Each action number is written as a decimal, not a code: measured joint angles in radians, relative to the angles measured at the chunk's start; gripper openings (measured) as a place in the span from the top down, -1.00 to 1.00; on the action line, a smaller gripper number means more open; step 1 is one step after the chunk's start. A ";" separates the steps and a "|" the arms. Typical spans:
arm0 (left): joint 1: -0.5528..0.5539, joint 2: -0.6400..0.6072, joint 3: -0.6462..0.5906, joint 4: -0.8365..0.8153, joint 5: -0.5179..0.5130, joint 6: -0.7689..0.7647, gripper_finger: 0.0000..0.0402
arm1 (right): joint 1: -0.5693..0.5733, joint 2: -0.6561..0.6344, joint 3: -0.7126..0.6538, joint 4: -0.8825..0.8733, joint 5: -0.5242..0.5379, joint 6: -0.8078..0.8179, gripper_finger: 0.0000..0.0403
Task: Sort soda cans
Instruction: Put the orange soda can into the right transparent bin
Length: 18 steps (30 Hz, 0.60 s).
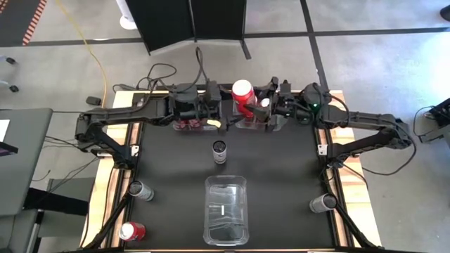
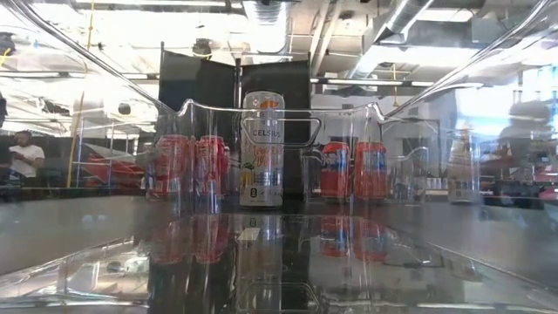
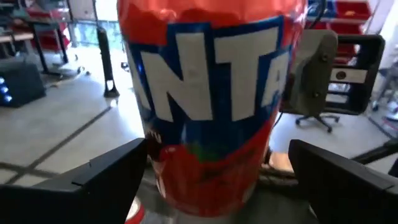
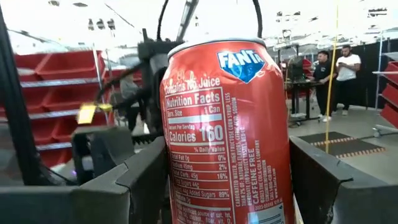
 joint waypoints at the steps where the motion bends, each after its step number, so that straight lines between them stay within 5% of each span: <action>1: 0.000 0.012 0.000 0.039 0.004 0.002 -0.93 | 0.000 0.000 0.000 0.005 -0.001 0.009 -0.40; 7: 0.003 0.047 0.001 0.101 0.004 0.009 -0.88 | 0.006 0.002 0.000 0.015 -0.004 0.039 -0.40; 14: 0.009 0.054 0.000 0.099 0.006 0.001 -0.48 | 0.004 0.001 0.000 0.025 -0.014 0.068 -0.40; 18: 0.011 0.054 0.000 0.101 0.006 -0.004 -0.46 | 0.004 0.001 0.000 0.026 -0.015 0.088 -0.43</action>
